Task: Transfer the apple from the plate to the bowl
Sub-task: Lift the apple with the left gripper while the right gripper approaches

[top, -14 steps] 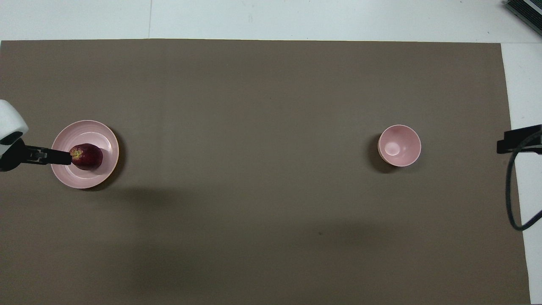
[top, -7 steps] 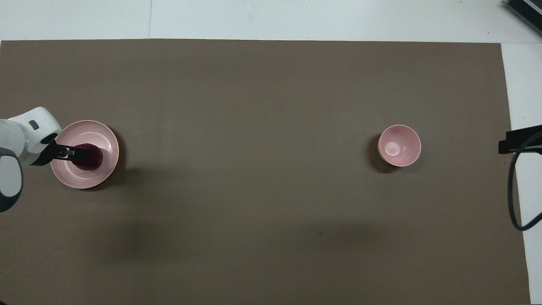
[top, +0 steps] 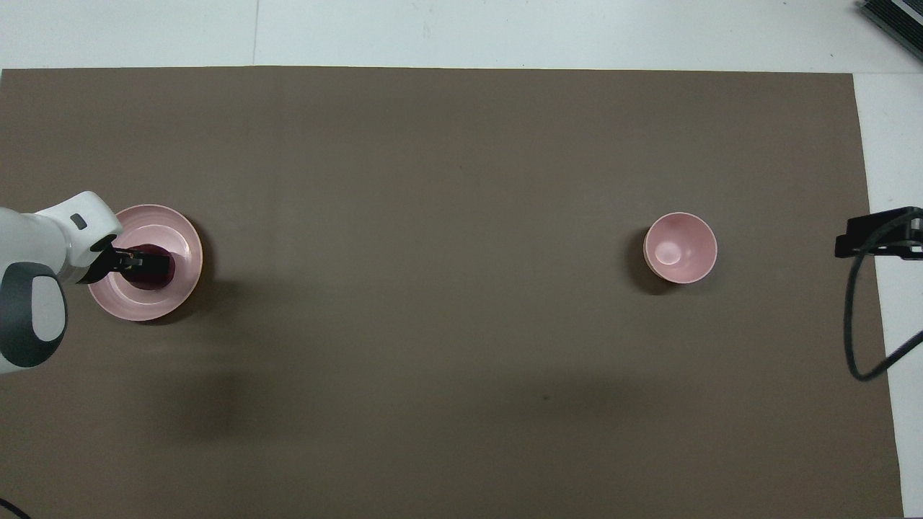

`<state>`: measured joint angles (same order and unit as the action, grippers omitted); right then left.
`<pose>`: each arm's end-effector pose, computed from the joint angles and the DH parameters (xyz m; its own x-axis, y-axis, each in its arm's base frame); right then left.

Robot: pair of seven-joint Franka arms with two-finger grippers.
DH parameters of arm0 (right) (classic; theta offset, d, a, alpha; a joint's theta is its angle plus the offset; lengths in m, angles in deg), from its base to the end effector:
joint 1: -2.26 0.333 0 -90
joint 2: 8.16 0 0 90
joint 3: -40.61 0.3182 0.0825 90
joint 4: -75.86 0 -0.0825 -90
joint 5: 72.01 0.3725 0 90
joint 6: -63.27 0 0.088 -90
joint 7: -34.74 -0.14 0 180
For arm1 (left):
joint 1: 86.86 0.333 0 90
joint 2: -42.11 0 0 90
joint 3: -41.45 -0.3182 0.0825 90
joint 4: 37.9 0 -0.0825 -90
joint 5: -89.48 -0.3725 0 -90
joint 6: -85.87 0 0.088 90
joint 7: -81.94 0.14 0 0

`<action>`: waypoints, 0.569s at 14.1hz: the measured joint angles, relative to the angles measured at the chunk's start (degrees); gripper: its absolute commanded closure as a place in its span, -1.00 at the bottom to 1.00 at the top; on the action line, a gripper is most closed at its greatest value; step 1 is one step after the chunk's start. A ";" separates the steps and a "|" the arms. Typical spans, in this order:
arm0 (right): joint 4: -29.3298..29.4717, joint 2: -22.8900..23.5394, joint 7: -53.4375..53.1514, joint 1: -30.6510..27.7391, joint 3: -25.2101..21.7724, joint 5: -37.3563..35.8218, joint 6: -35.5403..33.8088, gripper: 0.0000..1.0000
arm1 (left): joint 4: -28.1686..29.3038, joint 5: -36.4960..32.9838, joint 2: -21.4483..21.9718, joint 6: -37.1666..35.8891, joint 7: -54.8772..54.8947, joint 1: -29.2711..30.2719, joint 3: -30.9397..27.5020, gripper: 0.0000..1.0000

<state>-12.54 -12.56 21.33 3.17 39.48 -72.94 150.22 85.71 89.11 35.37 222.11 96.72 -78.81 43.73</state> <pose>0.5148 -0.0048 0.6423 0.9702 -0.2365 0.0534 -0.2369 -0.9715 0.0023 0.5556 0.0565 0.3308 0.9820 -0.1610 0.0993 -0.1591 -0.9869 -0.0264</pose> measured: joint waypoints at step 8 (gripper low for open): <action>-2.77 2.70 -20.44 4.73 0.15 5.55 7.98 -1.00 | -0.99 0.02 0.82 -1.77 0.00 0.00 0.20 1.00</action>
<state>-15.31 -9.87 0.89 7.89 39.63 -67.39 158.20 84.72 89.13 36.19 220.34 96.72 -78.81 43.93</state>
